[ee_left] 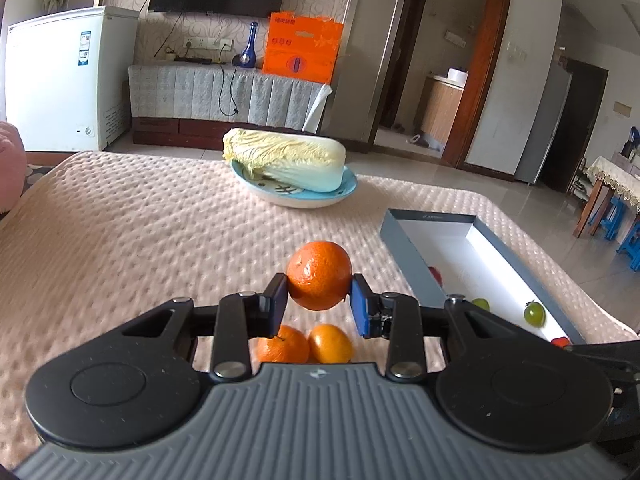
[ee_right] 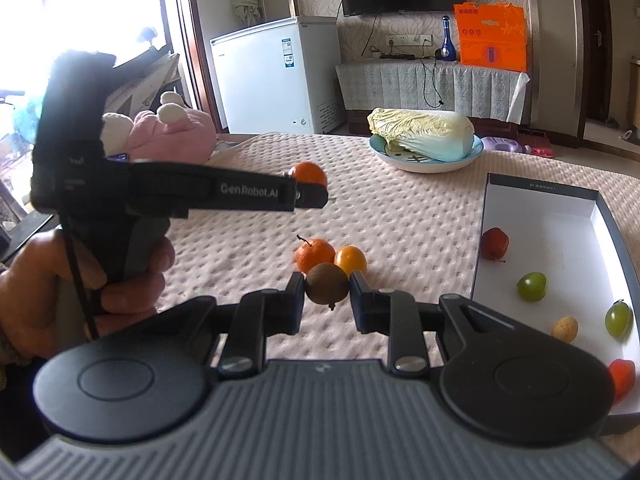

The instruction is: Organize fruits

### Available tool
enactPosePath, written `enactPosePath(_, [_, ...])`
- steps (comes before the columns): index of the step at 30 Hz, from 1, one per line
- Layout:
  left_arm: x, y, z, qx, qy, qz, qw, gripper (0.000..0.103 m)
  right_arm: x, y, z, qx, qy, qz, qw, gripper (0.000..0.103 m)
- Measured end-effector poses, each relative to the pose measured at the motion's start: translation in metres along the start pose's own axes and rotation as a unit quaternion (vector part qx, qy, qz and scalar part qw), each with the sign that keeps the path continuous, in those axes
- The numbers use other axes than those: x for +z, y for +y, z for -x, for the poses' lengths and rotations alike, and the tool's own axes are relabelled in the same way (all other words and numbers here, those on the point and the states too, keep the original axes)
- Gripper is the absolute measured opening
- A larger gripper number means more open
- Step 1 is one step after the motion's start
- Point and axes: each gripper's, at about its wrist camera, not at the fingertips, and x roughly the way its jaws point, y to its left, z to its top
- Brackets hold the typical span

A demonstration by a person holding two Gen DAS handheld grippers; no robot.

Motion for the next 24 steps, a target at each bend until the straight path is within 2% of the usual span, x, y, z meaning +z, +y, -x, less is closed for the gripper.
enactPosePath(24, [-0.005, -0.025, -0.026, -0.019, 0.032, -0.029, 0.9989, 0.039, -0.002, -0.012, 0.014, -0.020, -0.009, -0.006, 1.000, 0.028])
